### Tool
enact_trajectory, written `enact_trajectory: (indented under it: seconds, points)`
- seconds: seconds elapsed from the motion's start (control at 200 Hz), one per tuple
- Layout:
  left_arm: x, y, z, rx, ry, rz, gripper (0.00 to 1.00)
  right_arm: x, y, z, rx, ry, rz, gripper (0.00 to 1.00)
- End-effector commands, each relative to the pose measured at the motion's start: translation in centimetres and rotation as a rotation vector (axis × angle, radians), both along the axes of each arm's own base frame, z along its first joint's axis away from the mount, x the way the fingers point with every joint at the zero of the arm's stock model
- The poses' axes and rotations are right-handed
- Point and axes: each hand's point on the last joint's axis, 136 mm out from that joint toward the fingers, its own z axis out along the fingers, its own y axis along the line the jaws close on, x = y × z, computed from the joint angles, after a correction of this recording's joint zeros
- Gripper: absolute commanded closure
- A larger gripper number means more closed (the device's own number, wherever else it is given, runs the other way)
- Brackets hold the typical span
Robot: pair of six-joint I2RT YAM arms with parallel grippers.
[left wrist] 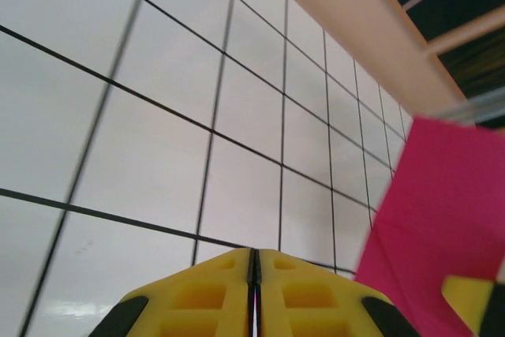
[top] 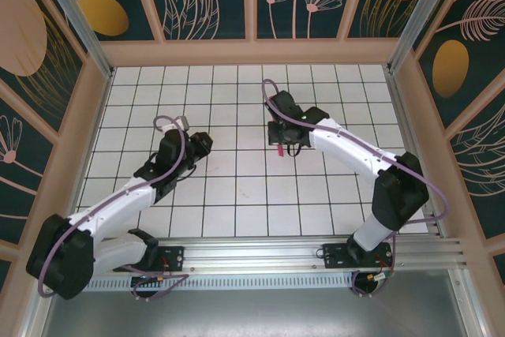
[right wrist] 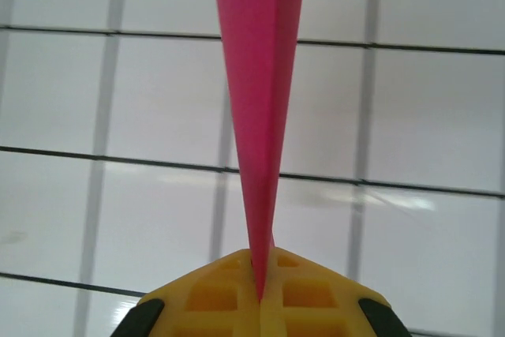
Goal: Fold a paper plane with a square sheet of paper (pick it up from the middle)
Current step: Turn over the paper at the center of the table.
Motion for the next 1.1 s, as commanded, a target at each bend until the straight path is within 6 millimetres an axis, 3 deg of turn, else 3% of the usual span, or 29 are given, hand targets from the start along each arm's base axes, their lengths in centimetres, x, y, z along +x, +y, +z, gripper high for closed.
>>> enact_trajectory:
  seconds: [0.0,0.085,0.205,0.385,0.49,0.631,0.726,0.766,0.811,0.841,0.976,1.096]
  points:
    - [-0.5,3.1,-0.9,0.041,0.011,0.148,0.89,-3.2,-6.0,-3.3,-0.461,0.134,-0.001,1.00]
    - [-1.0,4.0,-0.8,0.033,-0.005,0.187,0.89,-4.2,-5.0,-5.2,-0.565,0.188,0.038,1.00]
    - [-1.6,5.3,-0.6,0.036,-0.022,0.236,0.88,-5.2,-1.7,-7.9,-0.630,0.261,0.092,1.00]
    - [-2.3,6.5,0.2,0.026,-0.059,0.271,0.85,-6.3,6.8,-11.7,-0.427,0.368,0.155,1.00]
    - [-2.7,6.7,0.4,0.033,-0.065,0.266,0.84,-5.3,10.6,-11.4,-0.305,0.348,0.138,0.97]
    - [-2.9,6.0,0.5,0.027,-0.065,0.221,0.81,-4.7,12.8,-11.7,-0.183,0.388,0.122,0.86]
    - [-2.9,5.5,0.2,0.031,-0.053,0.191,0.81,-4.2,14.6,-9.3,-0.057,0.331,0.127,0.78]
    - [-2.9,5.0,0.1,0.029,-0.050,0.170,0.79,-4.0,15.3,-7.9,0.012,0.306,0.145,0.69]
    - [-2.8,4.4,-0.1,0.023,-0.044,0.142,0.79,-3.7,15.2,-6.6,0.074,0.287,0.141,0.50]
    - [-2.6,3.9,-0.2,0.014,-0.040,0.123,0.79,-3.3,14.8,-5.8,0.102,0.270,0.133,0.45]
    - [-1.8,1.4,-0.9,0.001,-0.003,0.019,0.77,-1.6,12.3,-2.3,0.241,0.150,0.111,0.40]
    - [-0.8,-2.0,-1.5,-0.014,0.038,-0.125,0.78,-0.7,8.7,1.2,0.349,-0.023,0.072,0.37]
